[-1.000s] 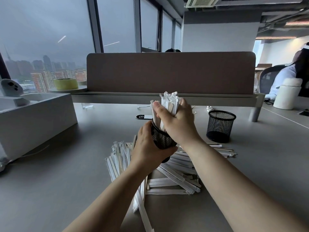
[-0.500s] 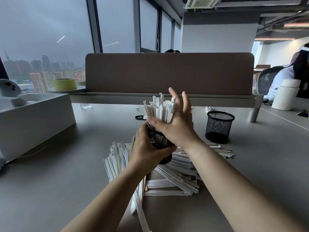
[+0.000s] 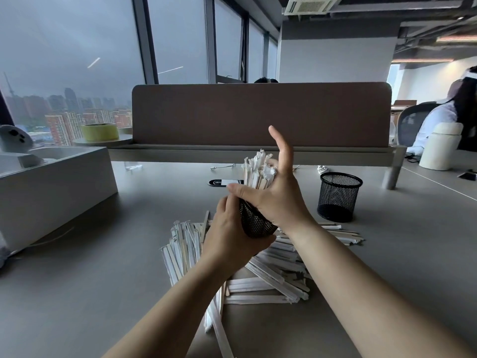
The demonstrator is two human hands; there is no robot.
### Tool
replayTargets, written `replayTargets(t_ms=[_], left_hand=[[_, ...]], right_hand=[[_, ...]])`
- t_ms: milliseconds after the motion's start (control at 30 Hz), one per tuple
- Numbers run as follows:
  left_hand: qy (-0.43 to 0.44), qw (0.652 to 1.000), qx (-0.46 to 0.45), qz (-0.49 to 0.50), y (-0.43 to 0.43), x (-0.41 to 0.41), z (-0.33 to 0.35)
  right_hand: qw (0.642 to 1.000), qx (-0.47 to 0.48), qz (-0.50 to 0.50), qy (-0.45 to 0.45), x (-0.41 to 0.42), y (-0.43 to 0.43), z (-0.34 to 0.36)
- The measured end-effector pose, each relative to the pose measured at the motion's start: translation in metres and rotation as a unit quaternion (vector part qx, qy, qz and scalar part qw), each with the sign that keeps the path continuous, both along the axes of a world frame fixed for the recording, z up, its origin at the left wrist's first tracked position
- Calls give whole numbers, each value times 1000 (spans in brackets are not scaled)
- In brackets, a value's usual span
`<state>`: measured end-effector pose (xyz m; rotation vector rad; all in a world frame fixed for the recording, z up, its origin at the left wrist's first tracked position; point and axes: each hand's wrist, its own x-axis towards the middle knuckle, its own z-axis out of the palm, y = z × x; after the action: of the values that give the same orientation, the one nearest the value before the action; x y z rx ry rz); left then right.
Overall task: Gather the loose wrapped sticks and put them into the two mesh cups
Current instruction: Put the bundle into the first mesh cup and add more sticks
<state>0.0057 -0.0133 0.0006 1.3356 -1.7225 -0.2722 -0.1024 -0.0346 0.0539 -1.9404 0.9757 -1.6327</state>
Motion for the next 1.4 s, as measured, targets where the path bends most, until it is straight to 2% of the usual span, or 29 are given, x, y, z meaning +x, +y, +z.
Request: replayTargets(t_ms=[167, 333, 533, 633, 700, 800, 900, 1033, 1167, 1300, 1400], left_hand=[[1, 1000, -2, -12, 1, 0, -1], [63, 998, -8, -11, -1, 0, -3], [86, 996, 10, -25, -4, -3, -8], [87, 996, 6, -22, -5, -3, -9], [107, 994, 8, -23, -8, -3, -8], [168, 985, 11, -21, -14, -1, -3], [198, 980, 20, -14, -26, 4, 7], [191, 980, 58, 9, -55, 10, 19], [175, 980, 90, 40, -91, 13, 24], [177, 977, 109, 50, -123, 8, 22], [178, 975, 119, 61, -140, 4, 19]], right_hand=[[996, -61, -33, 52, 0, -3, -2], [992, -79, -93, 8, -7, -12, 1], [992, -66, -65, 88, -5, -6, -2], [993, -36, -65, 93, -5, -10, -2], [998, -2, -26, 59, -8, -11, 0], [997, 48, 36, -40, -15, -13, 1], [987, 85, 39, -129, -23, -21, -4], [979, 140, 0, -146, -21, -35, -21], [979, 160, -64, -112, -15, -45, -43], [967, 244, -71, -12, -16, -53, -57], [965, 247, -68, 61, -12, -56, -65]])
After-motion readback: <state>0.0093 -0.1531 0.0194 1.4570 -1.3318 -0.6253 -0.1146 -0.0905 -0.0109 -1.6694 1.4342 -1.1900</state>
